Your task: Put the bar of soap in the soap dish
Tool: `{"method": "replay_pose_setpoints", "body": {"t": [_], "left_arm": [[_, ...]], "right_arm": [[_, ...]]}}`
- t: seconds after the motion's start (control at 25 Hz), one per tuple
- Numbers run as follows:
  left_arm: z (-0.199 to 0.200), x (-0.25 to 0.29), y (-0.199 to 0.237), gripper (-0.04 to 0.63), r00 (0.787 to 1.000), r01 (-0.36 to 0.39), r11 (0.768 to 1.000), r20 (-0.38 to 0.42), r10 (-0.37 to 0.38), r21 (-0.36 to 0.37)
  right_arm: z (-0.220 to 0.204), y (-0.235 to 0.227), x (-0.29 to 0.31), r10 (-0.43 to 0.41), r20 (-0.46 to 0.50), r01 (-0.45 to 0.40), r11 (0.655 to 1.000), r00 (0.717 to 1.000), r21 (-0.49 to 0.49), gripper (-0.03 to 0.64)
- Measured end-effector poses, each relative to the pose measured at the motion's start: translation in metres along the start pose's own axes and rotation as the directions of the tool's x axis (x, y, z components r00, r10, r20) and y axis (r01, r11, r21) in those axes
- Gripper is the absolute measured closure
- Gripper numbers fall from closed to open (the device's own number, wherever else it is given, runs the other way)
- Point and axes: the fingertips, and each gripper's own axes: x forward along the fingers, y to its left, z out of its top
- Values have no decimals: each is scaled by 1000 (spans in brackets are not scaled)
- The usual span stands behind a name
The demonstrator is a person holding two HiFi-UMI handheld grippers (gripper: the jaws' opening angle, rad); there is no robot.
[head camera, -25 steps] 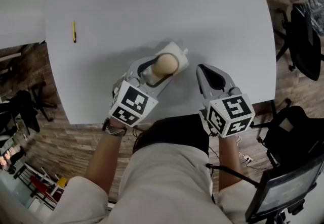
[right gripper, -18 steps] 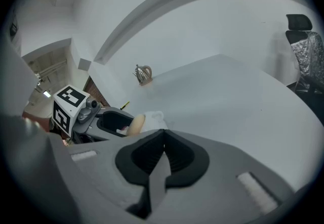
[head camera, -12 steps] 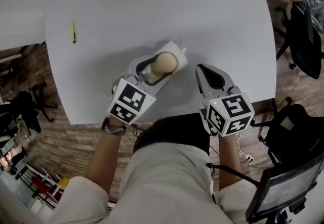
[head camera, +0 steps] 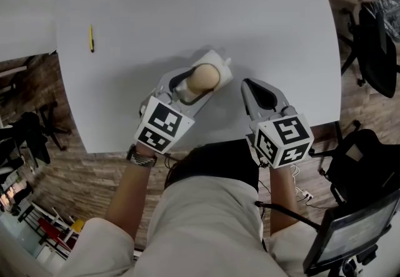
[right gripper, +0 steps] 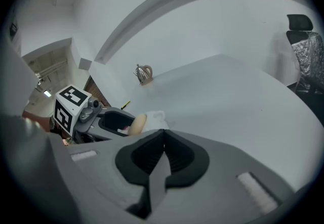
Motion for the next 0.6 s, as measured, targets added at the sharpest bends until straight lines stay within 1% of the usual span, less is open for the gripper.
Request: {"method": "replay_pose_setpoints", "body": {"t": [0.12,0.24,0.6], "left_arm": [[1,0,0,301,1000,-14,1000,12,15,-7],[1,1,-2,279,1000,-10,1000,13,10,-8],[7,-6,-5,279,999,-22,1000,43,23,-18]], "right_arm": [[2,-1,-2,-4,4,4,1000,1000,-3,615],[3,-2,-3,-7,5,7,1000,1000,-6,615],[5,4,-6,1,11,-1,1000,1000,-18,615]]}}
